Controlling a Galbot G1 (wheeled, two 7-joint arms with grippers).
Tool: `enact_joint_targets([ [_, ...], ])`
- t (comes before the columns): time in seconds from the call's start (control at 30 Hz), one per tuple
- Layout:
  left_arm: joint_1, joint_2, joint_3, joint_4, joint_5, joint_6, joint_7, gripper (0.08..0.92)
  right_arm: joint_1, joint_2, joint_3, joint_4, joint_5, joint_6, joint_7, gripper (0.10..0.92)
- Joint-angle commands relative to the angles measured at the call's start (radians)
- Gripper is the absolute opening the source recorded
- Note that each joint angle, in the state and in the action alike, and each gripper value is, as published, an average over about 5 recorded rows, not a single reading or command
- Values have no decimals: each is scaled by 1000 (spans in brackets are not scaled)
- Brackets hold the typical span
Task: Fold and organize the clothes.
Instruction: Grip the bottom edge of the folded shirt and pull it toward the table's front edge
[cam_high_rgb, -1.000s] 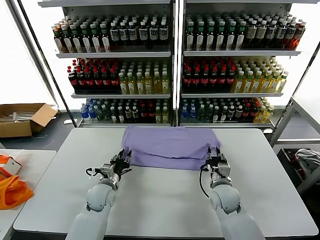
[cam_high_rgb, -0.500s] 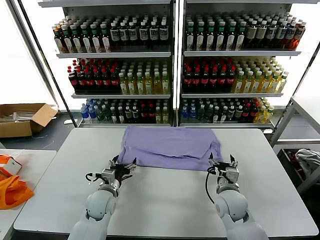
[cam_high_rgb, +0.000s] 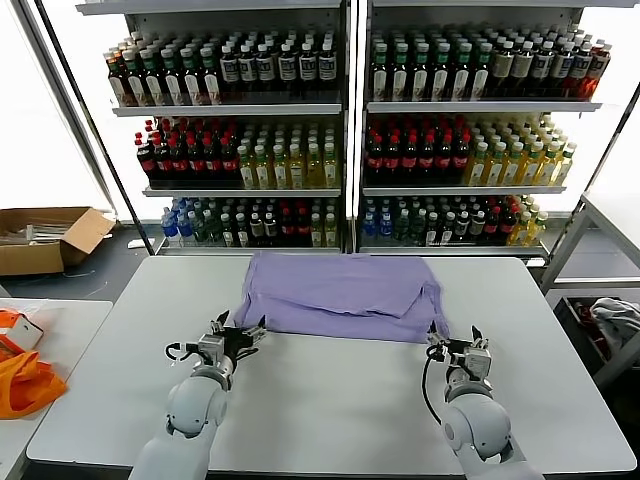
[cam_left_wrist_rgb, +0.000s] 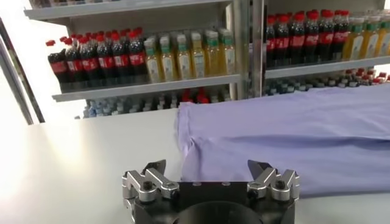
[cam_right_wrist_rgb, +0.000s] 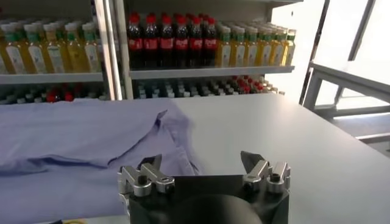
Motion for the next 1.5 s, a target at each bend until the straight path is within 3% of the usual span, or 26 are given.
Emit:
enact_joint_targets([
  [0.03,-13,1,1,38,-10,11,-7,823,12,-6,-15,-40,9,-11,5,810],
  [0.17,-17,-2,1,57,-10,11,-7,823,20,-2,-24,-58,10,-9,3,733],
  [0.43,-11,2,4,66,-8,14,-3,803,11,-2,-32,-73,9,3,-15,499],
  [0.87,32,17,17,4,-7,14,4,447,-34,-15,-34,-32,9,11,-29,137],
  [1.23,115,34,28,-118,-1,9,1,131,-90,-27,15,71,17,18,-26,109],
  [1.5,273,28,41,-307,44,8,-18,105,-209,-29,56,251,6,3,-3,109],
])
